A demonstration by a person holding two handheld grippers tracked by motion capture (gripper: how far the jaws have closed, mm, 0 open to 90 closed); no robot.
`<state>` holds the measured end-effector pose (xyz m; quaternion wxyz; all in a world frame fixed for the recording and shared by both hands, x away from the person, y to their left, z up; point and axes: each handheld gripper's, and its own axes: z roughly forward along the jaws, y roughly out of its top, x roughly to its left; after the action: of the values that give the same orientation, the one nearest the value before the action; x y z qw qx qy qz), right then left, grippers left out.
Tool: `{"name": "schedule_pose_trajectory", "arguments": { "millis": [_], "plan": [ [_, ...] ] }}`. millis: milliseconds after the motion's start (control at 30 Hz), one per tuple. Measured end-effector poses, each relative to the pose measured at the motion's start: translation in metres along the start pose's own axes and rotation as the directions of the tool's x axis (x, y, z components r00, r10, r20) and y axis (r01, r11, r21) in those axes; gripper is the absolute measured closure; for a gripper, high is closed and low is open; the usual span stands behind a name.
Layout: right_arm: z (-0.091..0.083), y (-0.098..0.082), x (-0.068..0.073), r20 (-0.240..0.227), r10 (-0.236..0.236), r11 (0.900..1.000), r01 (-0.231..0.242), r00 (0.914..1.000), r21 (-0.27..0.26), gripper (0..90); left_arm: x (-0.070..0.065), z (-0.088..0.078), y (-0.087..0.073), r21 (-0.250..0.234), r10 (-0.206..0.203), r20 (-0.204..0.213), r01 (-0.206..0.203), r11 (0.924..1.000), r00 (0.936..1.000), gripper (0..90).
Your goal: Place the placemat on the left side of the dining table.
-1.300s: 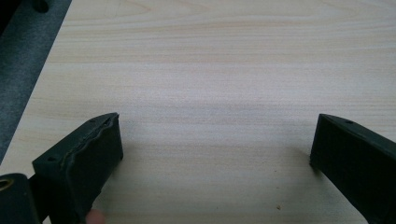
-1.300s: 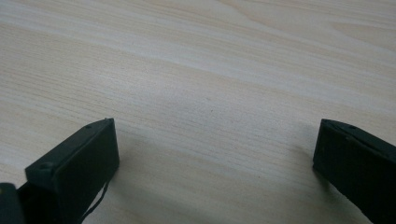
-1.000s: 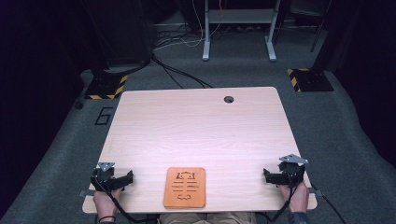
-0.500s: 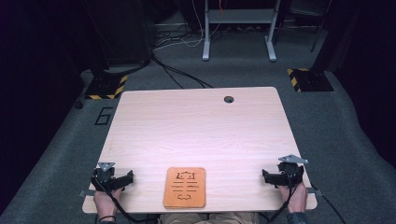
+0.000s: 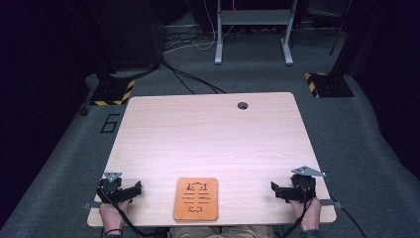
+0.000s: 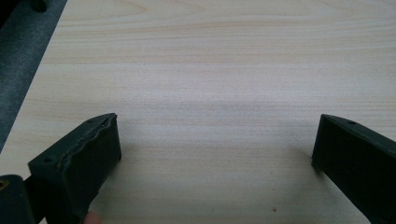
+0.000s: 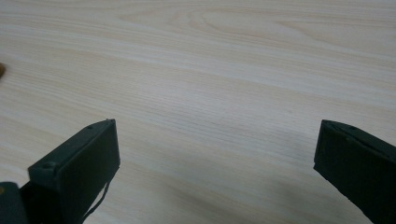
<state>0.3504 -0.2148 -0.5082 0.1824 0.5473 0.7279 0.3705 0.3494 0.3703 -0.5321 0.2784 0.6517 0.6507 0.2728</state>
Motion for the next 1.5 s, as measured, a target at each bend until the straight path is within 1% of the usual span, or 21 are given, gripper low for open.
{"name": "schedule_pose_trajectory", "arguments": {
  "millis": [33,100,167,200,300,367,567,767,900,933,967,1000,1033,1100,1133,1167,1300,1333,1367,1433,1500],
  "plan": [
    [0.0,0.001,0.004,-0.015,-0.007,1.0,0.006,0.9999,-0.002,0.0,0.0,0.0,0.0,0.0,0.0,0.0,0.0,1.0,1.0,1.0],
    [0.0,0.002,0.006,-0.015,-0.012,1.0,0.012,0.9998,-0.001,0.0,0.0,0.0,0.0,0.001,0.0,0.0,0.0,1.0,1.0,1.0],
    [0.001,0.004,0.013,-0.035,-0.02,1.0,0.02,0.9992,-0.002,0.0,0.0,0.0,0.0,0.001,0.0,0.0,0.0,1.0,1.0,1.0],
    [0.001,0.004,0.013,-0.035,-0.02,1.0,0.02,0.9992,-0.002,0.0,0.0,0.0,0.0,0.001,0.0,0.0,0.0,1.0,1.0,1.0],
    [0.002,0.007,0.024,-0.052,-0.044,0.999,0.044,0.9977,-0.001,0.0,0.0,0.0,0.0,0.0,-0.001,0.0,0.001,1.0,1.0,1.0],
    [0.002,0.007,0.027,-0.054,-0.05,0.999,0.05,0.9973,-0.001,0.0,0.0,0.0,0.0,0.0,0.0,0.0,0.0,1.0,1.0,1.0],
    [0.008,0.012,0.048,-0.083,-0.091,0.996,0.092,0.9923,0.006,0.0,0.0,0.0,0.0,0.001,0.0,0.0,0.0,1.0,1.0,1.0],
    [0.011,0.014,0.059,-0.105,-0.102,0.995,0.103,0.9892,0.006,0.0,0.0,0.0,0.0,0.001,0.0,0.003,0.0,1.0,1.0,1.0],
    [0.015,0.017,0.071,-0.133,-0.114,0.993,0.115,0.9846,0.005,0.0,0.0,0.0,0.0,0.001,0.0,0.003,0.0,1.0,1.0,1.0],
    [0.015,0.017,0.071,-0.133,-0.114,0.993,0.115,0.9846,0.005,0.0,0.0,0.0,0.0,0.001,0.0,0.003,0.0,1.0,1.0,1.0],
    [0.017,0.019,0.076,-0.143,-0.127,0.992,0.129,0.9815,0.003,0.0,0.0,0.0,0.0,0.001,0.0,0.003,0.0,1.0,1.0,1.0],
    [0.017,0.019,0.076,-0.143,-0.127,0.992,0.129,0.9815,0.003,0.0,0.0,0.0,0.0,0.001,-0.001,0.004,0.001,1.0,1.0,1.0],
    [0.019,0.02,0.082,-0.151,-0.136,0.99,0.138,0.9791,0.007,0.0,0.0,0.0,0.0,0.001,0.0,0.003,0.0,1.0,1.0,1.0],
    [0.02,0.02,0.084,-0.158,-0.139,0.99,0.142,0.9776,0.008,0.0,0.0,0.0,0.0,0.001,0.0,0.003,0.0,1.0,1.0,1.0],
    [0.022,0.021,0.089,-0.168,-0.148,0.988,0.152,0.9747,0.011,0.0,0.0,0.0,0.0,0.0,-0.001,0.003,0.001,1.0,1.0,1.0],
    [0.022,0.021,0.089,-0.168,-0.148,0.988,0.152,0.9747,0.011,0.0,0.0,0.0,0.0,0.001,-0.001,0.003,0.001,1.0,1.0,1.0],
    [0.03,0.021,0.102,-0.193,-0.156,0.986,0.164,0.9688,0.028,0.0,0.0,0.0,0.0,0.0,0.0,0.003,0.0,1.0,1.0,1.0],
    [0.03,0.021,0.102,-0.193,-0.156,0.986,0.164,0.9688,0.028,0.0,0.0,0.0,0.0,0.0,0.0,0.003,0.0,1.0,1.0,1.0],
    [0.033,0.022,0.107,-0.202,-0.167,0.984,0.177,0.9651,0.031,0.0,0.0,0.0,0.0,0.001,0.0,0.003,0.0,1.0,1.0,1.0],
    [0.034,0.022,0.109,-0.203,-0.171,0.983,0.181,0.9641,0.031,0.0,0.0,0.0,0.0,0.001,0.0,0.003,0.0,1.0,1.0,1.0],
    [0.037,0.023,0.114,-0.216,-0.178,0.981,0.19,0.9601,0.038,0.0,0.0,0.0,0.0,0.001,0.0,0.003,0.0,1.0,1.0,1.0]
  ]
}}
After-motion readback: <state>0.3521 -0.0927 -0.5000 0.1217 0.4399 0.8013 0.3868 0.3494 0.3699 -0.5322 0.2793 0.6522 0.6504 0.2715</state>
